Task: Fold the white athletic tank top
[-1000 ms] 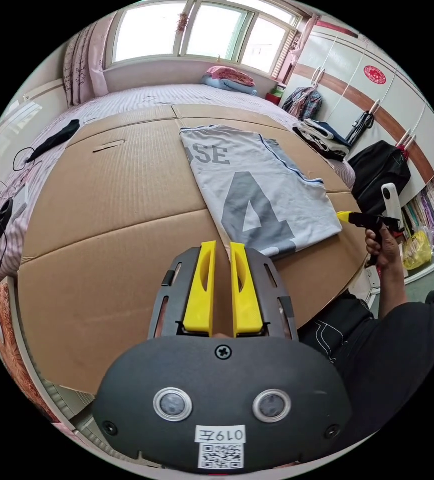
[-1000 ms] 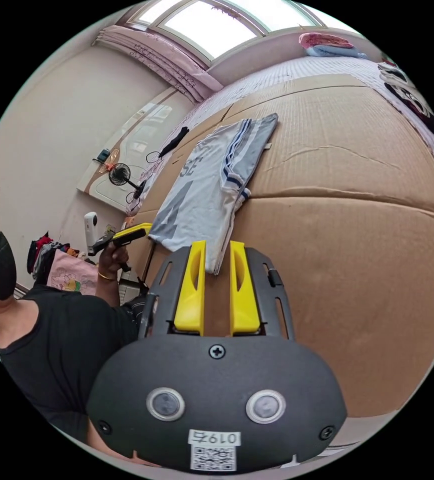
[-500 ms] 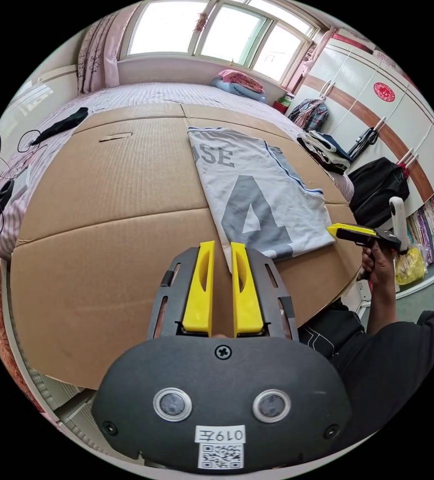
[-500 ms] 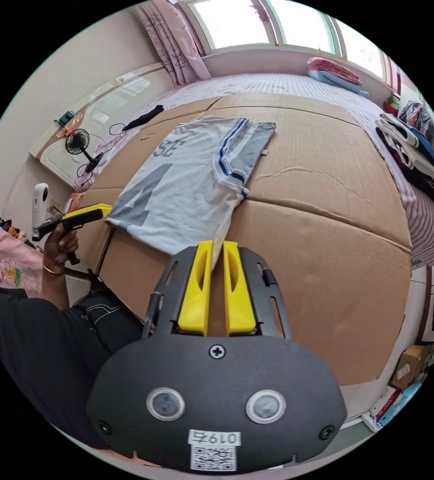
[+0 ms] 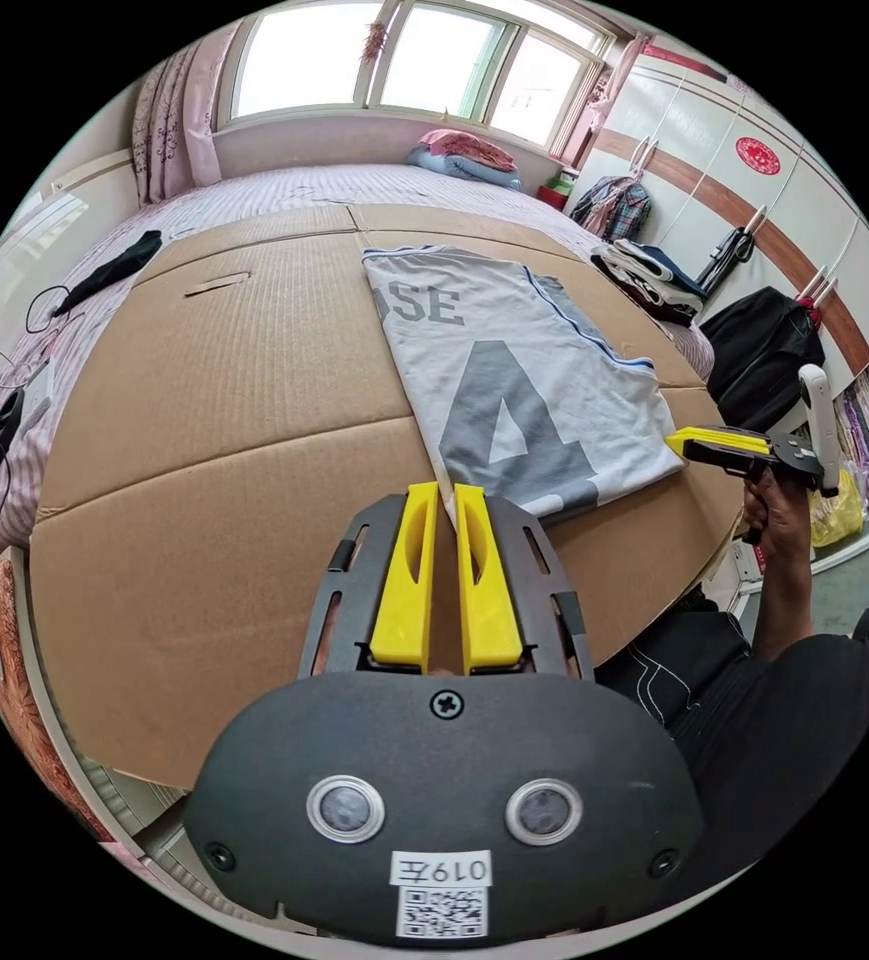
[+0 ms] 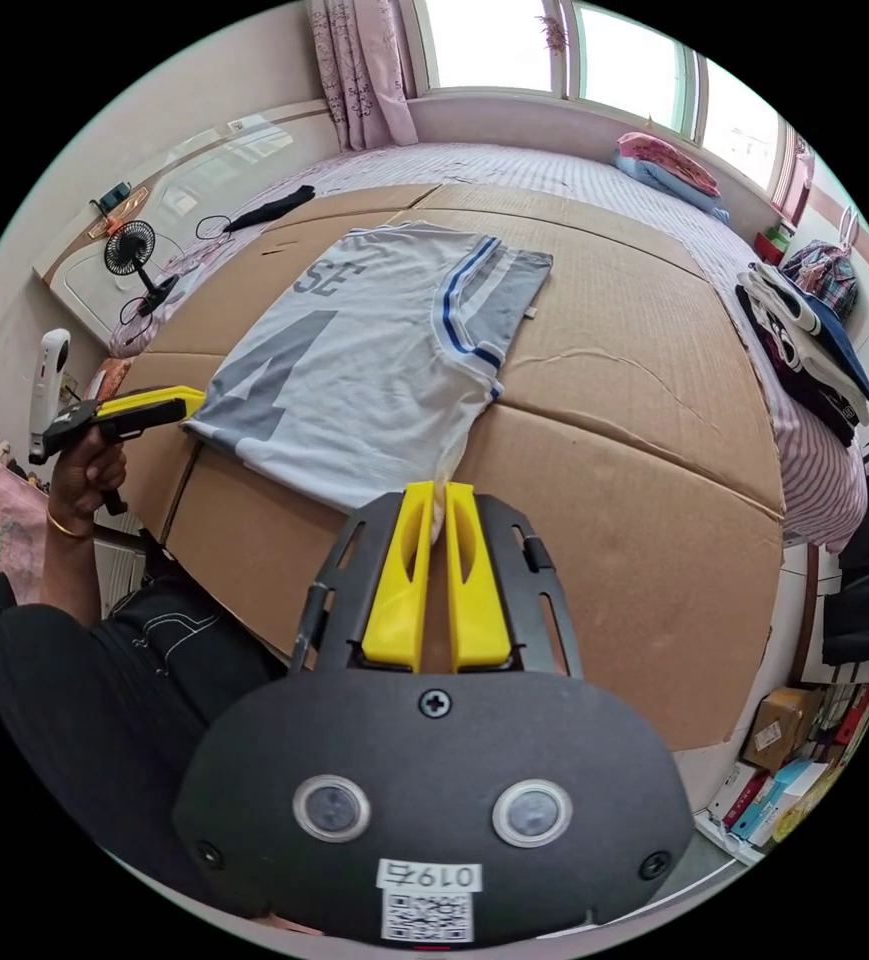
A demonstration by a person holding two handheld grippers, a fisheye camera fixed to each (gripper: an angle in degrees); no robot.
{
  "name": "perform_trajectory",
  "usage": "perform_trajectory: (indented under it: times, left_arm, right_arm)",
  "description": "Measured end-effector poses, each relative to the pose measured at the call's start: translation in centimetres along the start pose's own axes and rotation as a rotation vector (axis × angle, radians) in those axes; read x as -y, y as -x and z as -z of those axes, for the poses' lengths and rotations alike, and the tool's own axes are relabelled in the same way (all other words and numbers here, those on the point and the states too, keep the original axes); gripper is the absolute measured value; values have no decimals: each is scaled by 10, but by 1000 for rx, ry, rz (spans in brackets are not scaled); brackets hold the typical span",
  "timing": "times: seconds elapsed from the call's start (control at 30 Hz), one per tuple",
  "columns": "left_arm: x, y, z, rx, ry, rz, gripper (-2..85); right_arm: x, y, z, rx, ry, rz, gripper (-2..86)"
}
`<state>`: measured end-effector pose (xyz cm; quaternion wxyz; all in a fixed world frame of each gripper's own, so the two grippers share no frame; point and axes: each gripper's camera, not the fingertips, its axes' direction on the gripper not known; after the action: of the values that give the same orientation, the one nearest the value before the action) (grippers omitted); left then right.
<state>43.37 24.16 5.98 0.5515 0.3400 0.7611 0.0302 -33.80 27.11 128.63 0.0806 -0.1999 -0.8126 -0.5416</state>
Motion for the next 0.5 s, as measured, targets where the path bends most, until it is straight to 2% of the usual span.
perform_trajectory:
  times: [0.3,0.5]
  left_arm:
    - [-19,-16,-15,6,-2,-12,11]
    - [-44,-26,-9,58,-76,-27,12]
  right_arm:
    - [-13,64,-55,-25,5,10,31]
    - [-25,114,-84,-164,21,43,66]
